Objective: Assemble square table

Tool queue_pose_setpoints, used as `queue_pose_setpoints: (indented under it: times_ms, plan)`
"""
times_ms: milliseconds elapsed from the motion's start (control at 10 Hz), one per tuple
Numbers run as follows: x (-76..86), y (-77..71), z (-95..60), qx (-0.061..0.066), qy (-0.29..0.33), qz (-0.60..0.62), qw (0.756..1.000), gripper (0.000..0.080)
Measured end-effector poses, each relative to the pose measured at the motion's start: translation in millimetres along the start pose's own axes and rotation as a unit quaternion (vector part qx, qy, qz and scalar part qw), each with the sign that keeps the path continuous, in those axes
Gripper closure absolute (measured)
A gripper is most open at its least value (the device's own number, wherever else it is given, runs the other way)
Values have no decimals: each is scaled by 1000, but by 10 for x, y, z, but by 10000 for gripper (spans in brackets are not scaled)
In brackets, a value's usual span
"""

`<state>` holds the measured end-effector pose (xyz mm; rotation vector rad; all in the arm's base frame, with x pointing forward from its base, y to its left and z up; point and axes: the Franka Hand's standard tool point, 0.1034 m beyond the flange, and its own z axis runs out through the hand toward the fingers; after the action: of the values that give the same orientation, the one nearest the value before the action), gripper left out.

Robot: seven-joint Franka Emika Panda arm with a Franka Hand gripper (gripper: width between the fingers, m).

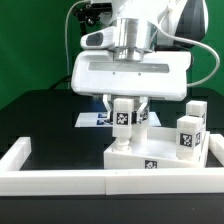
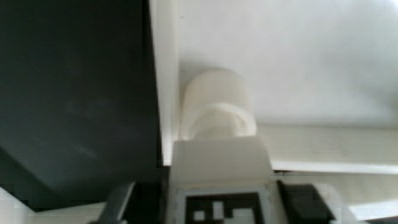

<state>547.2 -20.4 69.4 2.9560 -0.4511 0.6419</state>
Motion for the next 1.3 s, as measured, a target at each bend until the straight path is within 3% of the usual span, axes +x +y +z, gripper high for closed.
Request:
queue_pose_setpoints:
  times_ms: [400, 800, 1200, 1300]
  plan:
    - [-11, 9, 66, -4, -2, -2, 1000, 509]
    - [79, -43, 170, -5, 5, -7, 1000, 509]
    - [115, -59, 181, -5, 9, -8, 1000, 509]
    - [114, -59, 181, -5, 9, -8, 1000, 395]
